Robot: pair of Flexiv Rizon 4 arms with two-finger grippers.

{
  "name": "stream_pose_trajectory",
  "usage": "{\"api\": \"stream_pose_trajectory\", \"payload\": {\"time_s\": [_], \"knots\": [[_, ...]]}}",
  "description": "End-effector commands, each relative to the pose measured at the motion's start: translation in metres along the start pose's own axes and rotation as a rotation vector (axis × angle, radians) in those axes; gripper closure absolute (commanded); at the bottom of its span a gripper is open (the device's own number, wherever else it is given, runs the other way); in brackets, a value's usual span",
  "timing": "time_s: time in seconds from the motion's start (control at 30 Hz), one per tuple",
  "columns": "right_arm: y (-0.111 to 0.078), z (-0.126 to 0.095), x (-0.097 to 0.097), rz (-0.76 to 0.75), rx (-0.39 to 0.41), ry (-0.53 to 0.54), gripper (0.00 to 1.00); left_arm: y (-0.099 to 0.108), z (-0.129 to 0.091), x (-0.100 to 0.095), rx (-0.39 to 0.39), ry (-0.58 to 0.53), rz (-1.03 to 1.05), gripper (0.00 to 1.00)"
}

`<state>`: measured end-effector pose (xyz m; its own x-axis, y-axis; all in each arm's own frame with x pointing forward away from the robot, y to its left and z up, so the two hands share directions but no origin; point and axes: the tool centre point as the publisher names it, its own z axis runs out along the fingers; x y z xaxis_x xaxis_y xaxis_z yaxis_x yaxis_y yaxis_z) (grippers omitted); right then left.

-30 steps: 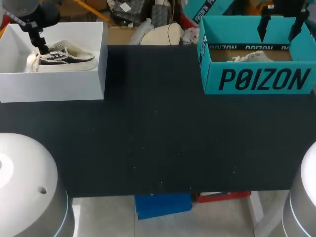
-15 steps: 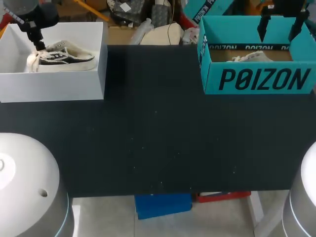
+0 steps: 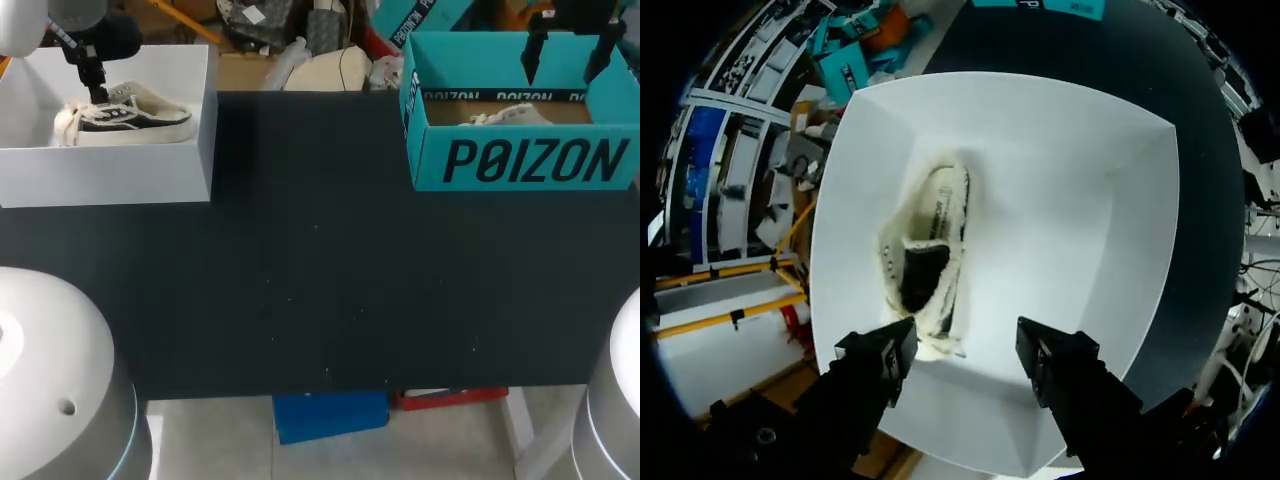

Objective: Take the shoe out of the shoebox, open the shoe tongue, remove and reinsert the insole, then place the shoe into the shoebox

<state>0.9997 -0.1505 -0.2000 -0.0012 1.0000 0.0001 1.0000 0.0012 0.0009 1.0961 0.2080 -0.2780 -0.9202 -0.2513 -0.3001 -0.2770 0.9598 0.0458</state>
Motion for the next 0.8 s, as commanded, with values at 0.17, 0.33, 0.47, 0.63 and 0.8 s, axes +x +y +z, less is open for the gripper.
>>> {"api": "stream_pose_trajectory", "payload": {"time_s": [0.17, 0.33, 0.47, 0.63, 0.8], "knots": [[0.000, 0.000, 0.000, 0.001, 0.000, 0.000, 0.00, -0.005, 0.053, -0.013, 0.010, 0.048, 0.037, 0.47], [0.000, 0.000, 0.000, 0.001, 0.000, 0.000, 0.00, -0.011, 0.066, -0.012, 0.000, 0.066, 0.053, 0.38], [0.000, 0.000, 0.000, 0.001, 0.000, 0.000, 0.00, -0.018, 0.077, -0.012, -0.007, 0.065, 0.068, 0.42], [0.000, 0.000, 0.000, 0.001, 0.000, 0.000, 0.00, -0.024, 0.090, -0.011, 0.000, 0.080, 0.084, 0.38], [0.000, 0.000, 0.000, 0.001, 0.000, 0.000, 0.00, -0.027, 0.105, -0.009, -0.017, 0.088, 0.099, 0.45]]}}
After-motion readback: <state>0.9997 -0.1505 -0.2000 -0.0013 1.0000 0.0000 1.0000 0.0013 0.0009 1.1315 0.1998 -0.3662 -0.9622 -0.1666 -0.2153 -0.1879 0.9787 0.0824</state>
